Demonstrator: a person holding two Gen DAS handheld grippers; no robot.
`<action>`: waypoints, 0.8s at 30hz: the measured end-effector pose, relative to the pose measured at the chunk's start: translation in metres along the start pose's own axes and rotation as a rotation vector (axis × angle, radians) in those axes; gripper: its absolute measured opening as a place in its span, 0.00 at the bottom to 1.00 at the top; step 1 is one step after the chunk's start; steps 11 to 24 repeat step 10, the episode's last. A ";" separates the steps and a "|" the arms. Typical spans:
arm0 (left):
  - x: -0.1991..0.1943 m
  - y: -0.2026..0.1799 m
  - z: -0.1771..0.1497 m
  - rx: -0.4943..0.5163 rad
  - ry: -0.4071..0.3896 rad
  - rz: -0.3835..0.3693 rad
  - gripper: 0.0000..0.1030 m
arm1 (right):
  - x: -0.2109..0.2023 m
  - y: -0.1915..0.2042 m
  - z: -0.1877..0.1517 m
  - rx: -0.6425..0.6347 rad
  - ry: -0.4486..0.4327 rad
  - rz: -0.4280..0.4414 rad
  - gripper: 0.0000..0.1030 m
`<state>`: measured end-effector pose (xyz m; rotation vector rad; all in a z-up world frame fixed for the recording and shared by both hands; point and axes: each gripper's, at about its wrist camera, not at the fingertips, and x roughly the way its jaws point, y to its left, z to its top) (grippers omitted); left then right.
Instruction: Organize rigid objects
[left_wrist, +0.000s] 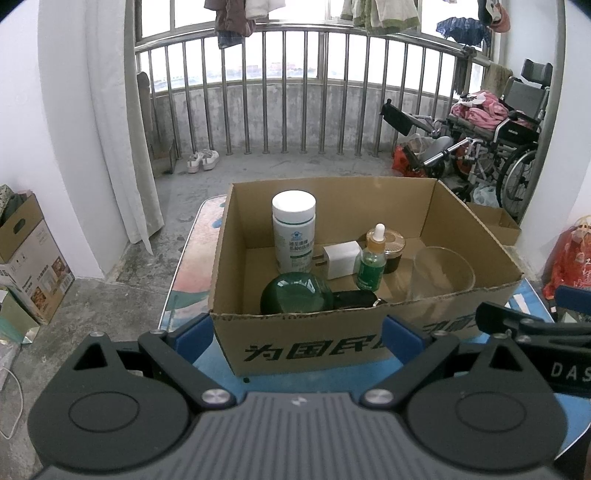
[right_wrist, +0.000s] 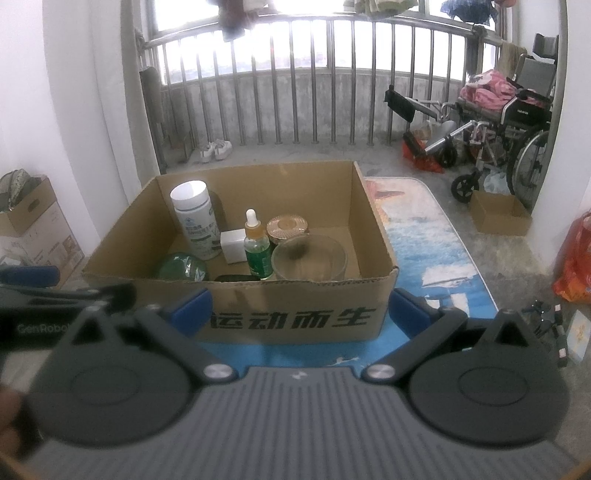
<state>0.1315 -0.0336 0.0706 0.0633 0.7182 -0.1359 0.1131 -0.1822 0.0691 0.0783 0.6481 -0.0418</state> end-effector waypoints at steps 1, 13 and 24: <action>0.000 0.000 0.000 0.000 0.000 0.000 0.95 | 0.001 0.000 0.000 0.000 0.000 -0.001 0.99; 0.000 -0.001 0.000 0.000 0.000 0.003 0.96 | 0.002 -0.003 0.000 0.008 0.003 0.001 0.99; 0.000 -0.001 0.000 0.000 0.000 0.003 0.96 | 0.002 -0.003 0.000 0.008 0.003 0.001 0.99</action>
